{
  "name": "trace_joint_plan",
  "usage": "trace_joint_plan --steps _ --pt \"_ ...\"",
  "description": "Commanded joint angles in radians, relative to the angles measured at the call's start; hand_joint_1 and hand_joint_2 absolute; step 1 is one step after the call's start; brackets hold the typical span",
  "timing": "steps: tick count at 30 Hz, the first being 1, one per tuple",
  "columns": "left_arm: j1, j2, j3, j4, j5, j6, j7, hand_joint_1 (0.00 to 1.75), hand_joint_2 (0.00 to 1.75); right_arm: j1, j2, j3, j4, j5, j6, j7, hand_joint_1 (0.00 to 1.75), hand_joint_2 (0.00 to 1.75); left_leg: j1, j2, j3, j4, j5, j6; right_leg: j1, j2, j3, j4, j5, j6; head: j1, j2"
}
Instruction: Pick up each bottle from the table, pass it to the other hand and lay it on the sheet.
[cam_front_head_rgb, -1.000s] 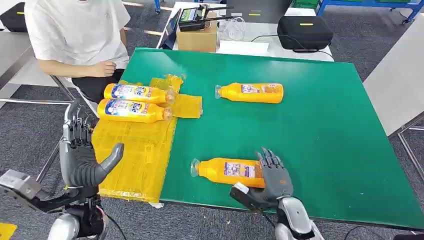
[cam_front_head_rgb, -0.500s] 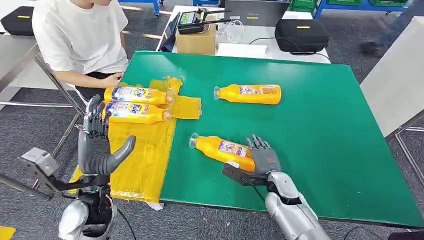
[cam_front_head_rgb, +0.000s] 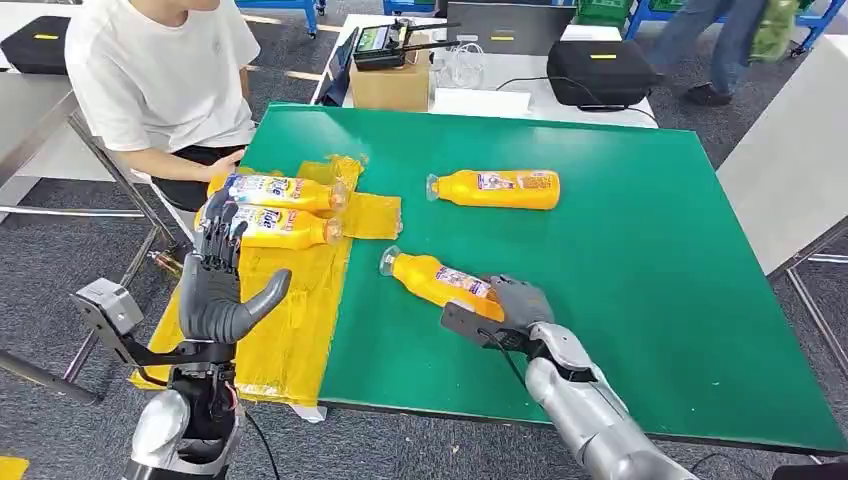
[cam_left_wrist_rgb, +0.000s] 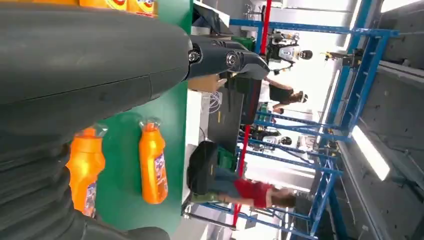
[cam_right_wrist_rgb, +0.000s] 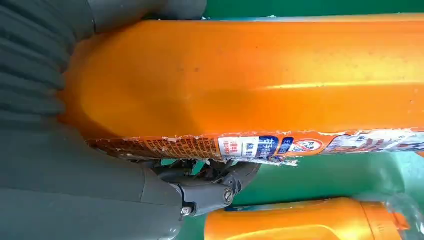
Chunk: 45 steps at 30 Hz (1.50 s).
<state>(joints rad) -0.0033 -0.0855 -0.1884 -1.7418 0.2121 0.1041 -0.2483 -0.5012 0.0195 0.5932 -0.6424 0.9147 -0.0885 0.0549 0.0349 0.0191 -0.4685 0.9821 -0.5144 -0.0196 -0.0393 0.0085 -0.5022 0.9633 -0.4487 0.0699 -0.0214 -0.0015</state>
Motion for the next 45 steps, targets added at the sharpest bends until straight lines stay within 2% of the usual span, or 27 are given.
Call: trace_joint_plan --steps 1,2,4,5,6,9,10,12,15,18,26,28,32,38,40,44,45 --pt "-0.038 0.038 -0.025 0.068 0.01 -0.002 0.005 0.0 1.75 0.072 0.003 -0.021 0.119 -0.057 0.002 -0.019 1.75 1.75 0.001 -0.006 0.0 -0.003 0.002 0.002 0.002 -0.005 0.002 -0.004 0.001 -0.004 0.0 0.0" --pt "-0.039 0.038 -0.026 0.07 0.011 -0.002 0.005 0.0 1.75 0.073 0.003 -0.024 0.118 -0.063 -0.008 -0.029 1.75 1.75 0.001 -0.007 -0.002 -0.004 0.004 0.003 0.002 -0.007 0.001 -0.006 0.002 -0.005 0.0 0.0" --pt "-0.041 0.042 -0.034 0.077 0.016 -0.001 0.006 0.0 1.75 0.089 0.013 -0.07 0.097 -0.139 -0.037 -0.122 1.75 1.75 0.001 -0.007 -0.001 -0.004 0.003 0.003 0.002 -0.006 0.001 -0.005 0.002 -0.005 0.0 0.0" --pt "-0.044 0.045 -0.048 0.091 0.018 0.002 0.008 0.0 1.75 0.118 0.025 -0.124 0.045 -0.239 -0.054 -0.26 1.75 1.75 0.001 -0.008 -0.002 -0.004 0.004 0.003 0.002 -0.007 0.0 -0.006 0.003 -0.005 0.0 0.0" --pt "-0.047 0.05 -0.063 0.107 0.017 0.007 0.021 0.0 1.75 0.146 0.035 -0.16 -0.008 -0.308 -0.051 -0.338 1.75 1.75 0.001 -0.007 -0.001 -0.003 0.003 0.002 0.002 -0.006 0.001 -0.004 0.002 -0.004 0.0 0.0" --pt "-0.045 0.066 -0.135 0.203 -0.003 0.026 0.079 0.0 1.75 0.272 0.074 -0.227 -0.305 -0.506 -0.053 -0.504 1.75 1.75 0.001 -0.007 -0.002 -0.004 0.004 0.002 0.002 -0.007 0.001 -0.005 0.002 -0.005 0.0 0.0" --pt "-0.047 0.069 -0.155 0.239 0.0 0.023 0.082 0.0 1.75 0.302 0.084 -0.225 -0.395 -0.543 -0.058 -0.524 1.75 1.75 0.0 -0.005 0.001 -0.003 0.001 0.001 0.001 -0.004 0.003 -0.003 0.0 -0.003 0.0 0.0" --pt "-0.038 0.059 -0.186 0.29 0.028 0.008 0.074 0.0 1.75 0.344 0.099 -0.196 -0.561 -0.592 -0.097 -0.553 1.75 1.75 0.0 -0.009 -0.003 -0.005 0.003 0.003 0.001 -0.007 0.0 -0.004 0.0 -0.006 0.0 0.0" --pt "-0.023 0.064 -0.243 0.32 0.046 -0.04 0.074 0.0 1.75 0.364 0.106 -0.156 -0.689 -0.657 -0.134 -0.568 1.75 1.75 -0.001 -0.007 -0.012 -0.001 0.001 0.002 0.0 -0.004 -0.008 0.001 -0.001 -0.003 -0.001 0.0" --pt "-0.009 0.081 -0.278 0.327 0.045 -0.095 0.058 0.0 1.75 0.345 0.097 -0.123 -0.711 -0.692 -0.116 -0.571 1.75 1.75 -0.001 -0.008 -0.014 -0.002 0.0 0.003 0.0 -0.005 -0.009 -0.001 -0.002 -0.003 -0.001 0.0" --pt "0.048 0.095 -0.305 0.274 0.1 -0.233 0.027 0.0 1.75 0.281 0.096 -0.059 -0.573 -0.703 -0.043 -0.58 1.75 1.75 -0.001 -0.005 -0.017 -0.003 0.0 0.002 0.0 -0.002 -0.012 -0.002 0.0 -0.004 0.0 0.0" --pt "0.05 0.088 -0.311 0.244 0.116 -0.267 -0.009 0.0 1.75 0.241 0.091 -0.006 -0.511 -0.667 0.0 -0.564 1.75 1.75 -0.001 -0.005 -0.018 -0.002 0.0 0.002 0.0 -0.002 -0.014 -0.001 0.0 -0.003 -0.001 0.0" --pt "0.042 0.048 -0.292 0.205 0.118 -0.257 -0.043 0.0 1.75 0.215 0.097 0.067 -0.454 -0.598 0.015 -0.577 1.75 1.75 0.0 -0.005 -0.019 -0.001 0.0 0.002 0.0 -0.003 -0.014 -0.001 0.0 -0.003 0.0 0.0" --pt "0.039 0.046 -0.293 0.203 0.117 -0.254 -0.04 0.0 1.75 0.216 0.099 0.07 -0.453 -0.595 0.013 -0.578 1.75 1.75 0.0 -0.008 -0.018 -0.003 0.0 0.004 0.001 -0.005 -0.012 -0.003 -0.001 -0.004 0.0 0.0" --pt "0.038 0.01 -0.266 0.192 0.168 -0.243 -0.064 0.0 1.75 0.216 0.094 0.112 -0.455 -0.564 0.025 -0.592 1.75 1.75 0.0 -0.007 -0.018 -0.003 0.0 0.004 0.0 -0.006 -0.012 -0.003 -0.001 -0.004 0.0 0.0" --pt "0.034 -0.044 -0.255 0.146 0.249 -0.142 -0.04 0.0 1.75 0.248 0.095 0.189 -0.442 -0.482 -0.062 -0.623 1.75 1.75 0.0 -0.009 -0.02 -0.001 0.0 0.003 0.001 -0.007 -0.013 -0.001 -0.001 -0.003 0.0 0.0" --pt "0.03 -0.04 -0.27 0.141 0.251 -0.126 -0.039 0.0 1.75 0.252 0.09 0.209 -0.448 -0.47 -0.082 -0.628 1.75 1.75 0.0 -0.009 -0.02 -0.002 0.0 0.003 0.001 -0.007 -0.013 -0.002 -0.001 -0.004 -0.001 0.0"
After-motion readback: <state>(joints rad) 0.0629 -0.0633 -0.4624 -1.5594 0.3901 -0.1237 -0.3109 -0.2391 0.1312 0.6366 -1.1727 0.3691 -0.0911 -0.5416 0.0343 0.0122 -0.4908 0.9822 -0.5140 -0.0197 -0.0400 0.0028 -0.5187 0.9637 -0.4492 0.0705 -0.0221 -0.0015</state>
